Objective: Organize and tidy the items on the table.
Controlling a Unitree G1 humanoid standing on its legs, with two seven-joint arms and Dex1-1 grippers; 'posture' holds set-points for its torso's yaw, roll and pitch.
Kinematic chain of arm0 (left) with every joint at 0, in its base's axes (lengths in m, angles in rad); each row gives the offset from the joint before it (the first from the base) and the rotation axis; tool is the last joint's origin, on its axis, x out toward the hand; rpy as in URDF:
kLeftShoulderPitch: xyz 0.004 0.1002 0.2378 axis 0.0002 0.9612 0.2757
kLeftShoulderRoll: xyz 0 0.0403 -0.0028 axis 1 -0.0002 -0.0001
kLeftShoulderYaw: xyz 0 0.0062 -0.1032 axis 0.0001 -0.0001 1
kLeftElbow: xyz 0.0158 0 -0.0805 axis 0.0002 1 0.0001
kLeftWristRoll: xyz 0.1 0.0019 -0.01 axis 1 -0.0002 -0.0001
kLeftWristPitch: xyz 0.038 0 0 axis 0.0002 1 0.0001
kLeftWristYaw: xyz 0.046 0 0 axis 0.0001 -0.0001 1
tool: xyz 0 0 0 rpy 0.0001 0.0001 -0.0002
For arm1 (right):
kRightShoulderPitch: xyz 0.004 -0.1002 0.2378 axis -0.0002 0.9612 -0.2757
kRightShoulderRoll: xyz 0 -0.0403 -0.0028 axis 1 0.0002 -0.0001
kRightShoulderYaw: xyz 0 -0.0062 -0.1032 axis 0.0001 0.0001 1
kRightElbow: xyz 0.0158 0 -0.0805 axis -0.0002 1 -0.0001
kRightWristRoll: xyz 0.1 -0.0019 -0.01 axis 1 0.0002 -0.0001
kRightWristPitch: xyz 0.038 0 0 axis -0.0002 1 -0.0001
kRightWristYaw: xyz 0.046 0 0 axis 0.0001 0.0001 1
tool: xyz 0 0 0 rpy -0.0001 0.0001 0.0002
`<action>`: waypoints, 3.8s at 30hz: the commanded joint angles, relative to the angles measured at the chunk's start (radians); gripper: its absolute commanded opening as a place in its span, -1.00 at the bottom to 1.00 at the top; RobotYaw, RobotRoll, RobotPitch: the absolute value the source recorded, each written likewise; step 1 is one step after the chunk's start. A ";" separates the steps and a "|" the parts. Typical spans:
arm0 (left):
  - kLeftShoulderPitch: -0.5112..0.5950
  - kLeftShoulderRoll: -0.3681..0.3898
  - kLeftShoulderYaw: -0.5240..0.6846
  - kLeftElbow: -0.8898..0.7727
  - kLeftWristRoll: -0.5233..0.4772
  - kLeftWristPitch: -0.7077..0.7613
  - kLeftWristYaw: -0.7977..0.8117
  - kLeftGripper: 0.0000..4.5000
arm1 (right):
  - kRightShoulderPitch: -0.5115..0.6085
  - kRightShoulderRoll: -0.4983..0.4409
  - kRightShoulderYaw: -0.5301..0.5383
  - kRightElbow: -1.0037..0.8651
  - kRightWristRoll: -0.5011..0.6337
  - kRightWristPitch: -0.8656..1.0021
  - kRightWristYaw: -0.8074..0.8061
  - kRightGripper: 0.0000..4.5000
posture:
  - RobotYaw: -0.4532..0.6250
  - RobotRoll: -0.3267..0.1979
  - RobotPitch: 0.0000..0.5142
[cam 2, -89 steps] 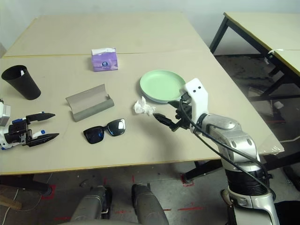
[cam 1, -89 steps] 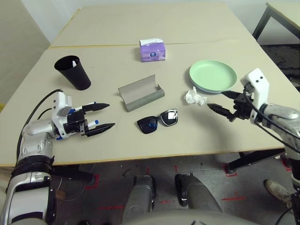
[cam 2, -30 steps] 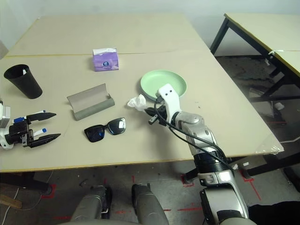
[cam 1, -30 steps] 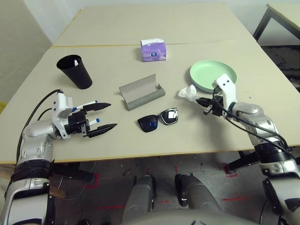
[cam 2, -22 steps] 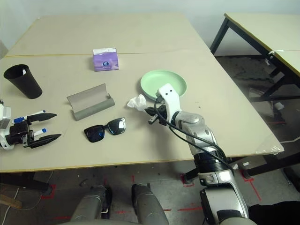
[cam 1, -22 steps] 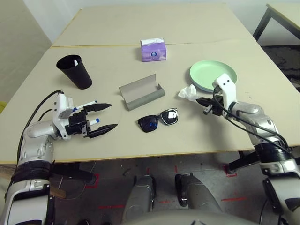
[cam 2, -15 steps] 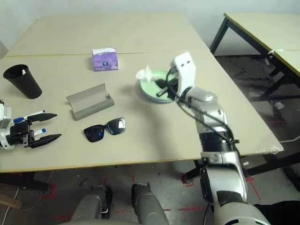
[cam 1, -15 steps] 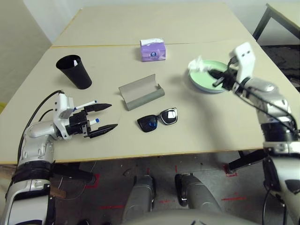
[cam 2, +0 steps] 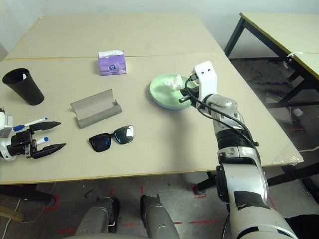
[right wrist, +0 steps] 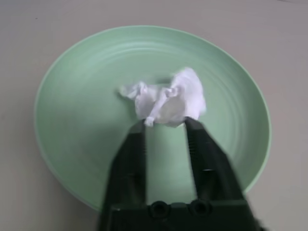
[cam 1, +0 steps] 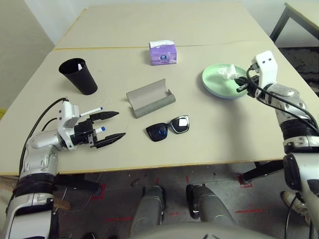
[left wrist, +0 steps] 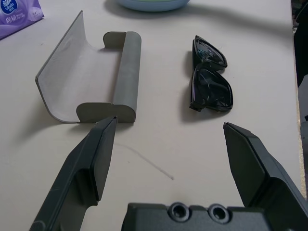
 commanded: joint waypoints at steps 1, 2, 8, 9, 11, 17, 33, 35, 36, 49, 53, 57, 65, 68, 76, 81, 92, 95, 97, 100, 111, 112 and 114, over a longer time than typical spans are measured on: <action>0.009 0.005 0.009 -0.007 -0.005 0.007 0.001 1.00 | -0.010 -0.003 -0.001 -0.004 -0.004 -0.005 0.004 0.22 | -0.11 0.25 -0.42; 0.008 0.005 0.008 -0.007 -0.005 0.007 0.001 1.00 | -0.009 -0.007 -0.002 -0.008 -0.004 -0.003 0.006 0.35 | -0.11 0.25 -0.42; -0.003 0.006 0.002 0.001 -0.002 0.010 -0.003 1.00 | 0.031 -0.060 -0.008 -0.163 0.022 0.079 0.071 0.99 | -0.13 0.25 -0.42; -0.004 0.007 0.002 0.002 -0.002 0.010 -0.005 1.00 | 0.050 -0.081 -0.004 -0.222 0.029 0.103 0.100 0.99 | -0.13 0.25 -0.42; -0.005 0.009 0.000 0.005 -0.001 0.009 -0.009 1.00 | 0.088 -0.130 0.001 -0.362 0.049 0.176 0.157 0.99 | -0.14 0.25 -0.42; -0.017 0.012 -0.005 0.037 0.005 -0.001 -0.023 1.00 | 0.139 -0.315 0.040 -0.811 0.152 0.499 0.332 0.99 | -0.21 0.25 -0.42; -0.063 0.009 -0.014 0.113 0.026 -0.034 -0.060 1.00 | -0.272 -0.078 0.424 -1.078 0.284 1.046 0.250 0.99 | -0.22 0.25 -0.46; -0.064 0.011 -0.013 0.115 0.027 -0.035 -0.063 1.00 | -0.297 -0.050 0.477 -1.055 0.275 1.036 0.245 0.99 | -0.22 0.25 -0.45; -0.064 0.012 -0.012 0.116 0.027 -0.035 -0.065 1.00 | -0.308 -0.042 0.503 -1.045 0.270 1.031 0.244 0.99 | -0.22 0.25 -0.45; -0.044 0.048 -0.004 0.090 -0.015 -0.034 -0.177 1.00 | -0.361 0.004 0.852 -0.936 0.220 0.992 0.323 0.99 | -0.16 0.25 -0.46; -0.012 0.097 -0.006 0.071 -0.057 -0.036 -0.179 1.00 | -0.352 0.045 0.895 -0.840 0.174 0.946 0.317 0.99 | -0.14 0.25 -0.46; 0.039 0.155 0.001 0.047 -0.105 -0.046 -0.179 1.00 | -0.356 0.091 0.908 -0.767 0.144 0.909 0.327 0.99 | -0.08 0.25 -0.46; 0.111 0.198 0.035 0.010 -0.148 -0.054 -0.179 1.00 | -0.360 0.173 0.919 -0.653 0.090 0.822 0.366 0.99 | -0.01 0.25 -0.46; 0.111 0.191 0.046 0.006 -0.140 -0.051 -0.179 1.00 | -0.356 0.183 0.921 -0.641 0.074 0.808 0.385 0.99 | -0.01 0.25 -0.45; 0.109 0.170 0.056 -0.008 -0.126 -0.045 -0.172 1.00 | -0.319 0.176 0.936 -0.661 0.045 0.788 0.425 0.99 | -0.01 0.25 -0.45; 0.109 0.169 0.059 -0.014 -0.126 -0.041 -0.174 1.00 | -0.294 0.174 0.960 -0.630 -0.010 0.722 0.435 0.99 | -0.01 0.25 -0.44; 0.134 0.165 0.078 -0.026 -0.122 -0.037 -0.174 1.00 | -0.258 0.241 0.931 -0.557 -0.074 0.646 0.436 0.99 | 0.00 0.25 -0.42; 0.140 0.161 0.081 -0.032 -0.122 -0.036 -0.173 1.00 | -0.251 0.255 0.921 -0.528 -0.090 0.616 0.429 0.99 | 0.00 0.25 -0.42; 0.140 0.160 0.081 -0.034 -0.121 -0.034 -0.172 1.00 | -0.248 0.260 0.916 -0.515 -0.100 0.601 0.430 0.99 | -0.01 0.25 -0.42; 0.142 0.156 0.080 -0.039 -0.120 -0.032 -0.171 1.00 | -0.240 0.262 0.912 -0.511 -0.110 0.589 0.438 0.99 | -0.01 0.25 -0.42; 0.135 0.150 0.075 -0.049 -0.112 -0.019 -0.168 1.00 | -0.214 0.252 0.901 -0.525 -0.136 0.576 0.472 0.73 | -0.02 0.25 -0.44; 0.134 0.149 0.075 -0.050 -0.111 -0.019 -0.167 1.00 | -0.211 0.252 0.901 -0.528 -0.138 0.577 0.476 0.59 | -0.02 0.25 -0.44; 0.135 0.147 0.073 -0.053 -0.111 -0.017 -0.166 1.00 | -0.206 0.251 0.900 -0.536 -0.141 0.580 0.481 0.24 | -0.02 0.25 -0.43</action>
